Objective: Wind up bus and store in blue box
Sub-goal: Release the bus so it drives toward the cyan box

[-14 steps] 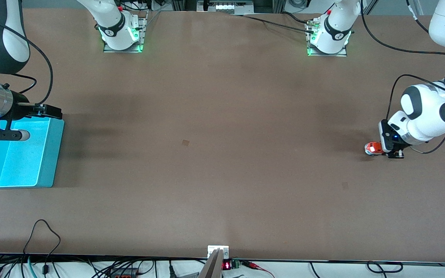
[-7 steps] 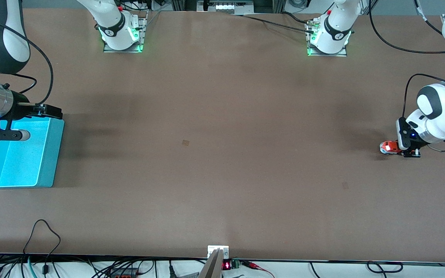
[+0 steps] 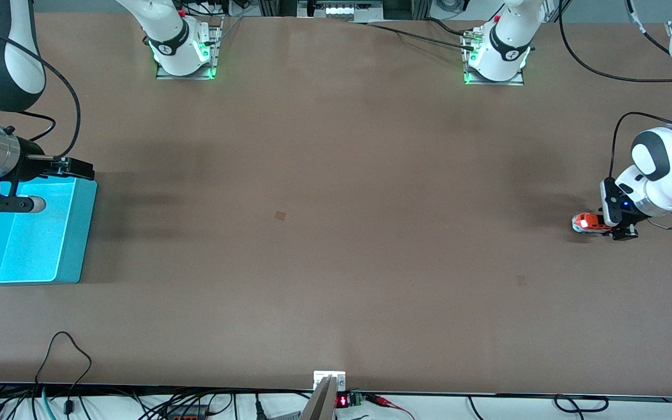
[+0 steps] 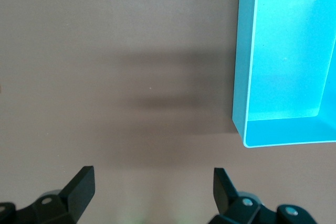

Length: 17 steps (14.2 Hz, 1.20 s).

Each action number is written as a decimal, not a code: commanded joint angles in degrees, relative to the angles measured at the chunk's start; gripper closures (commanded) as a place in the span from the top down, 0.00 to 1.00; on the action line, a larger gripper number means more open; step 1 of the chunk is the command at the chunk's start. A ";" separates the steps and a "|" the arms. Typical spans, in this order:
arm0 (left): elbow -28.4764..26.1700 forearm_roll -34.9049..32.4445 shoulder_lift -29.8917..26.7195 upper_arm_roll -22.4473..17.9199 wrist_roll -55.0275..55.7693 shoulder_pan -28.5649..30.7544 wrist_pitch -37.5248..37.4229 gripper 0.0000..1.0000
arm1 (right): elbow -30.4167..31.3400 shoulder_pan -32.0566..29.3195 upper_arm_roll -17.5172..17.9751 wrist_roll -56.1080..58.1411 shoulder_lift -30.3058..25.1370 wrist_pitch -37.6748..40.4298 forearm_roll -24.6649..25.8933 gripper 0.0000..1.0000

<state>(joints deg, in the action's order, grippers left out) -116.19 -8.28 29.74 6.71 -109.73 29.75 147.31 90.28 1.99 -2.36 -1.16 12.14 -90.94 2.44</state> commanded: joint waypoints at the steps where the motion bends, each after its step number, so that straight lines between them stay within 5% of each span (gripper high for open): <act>1: 1.58 -0.25 -1.78 1.81 -0.92 0.66 -4.91 1.00 | -0.02 0.21 0.07 0.28 -0.63 0.76 0.90 1.00; 17: 1.93 -0.07 -14.00 5.59 22.53 0.14 -29.43 1.00 | -0.11 0.12 0.07 0.54 -0.72 0.76 0.81 1.00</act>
<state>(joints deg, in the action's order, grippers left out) -113.74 -8.26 18.41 11.08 -90.71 29.61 120.92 90.27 2.00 -2.36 -1.16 12.14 -90.94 2.44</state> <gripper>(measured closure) 0.000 0.000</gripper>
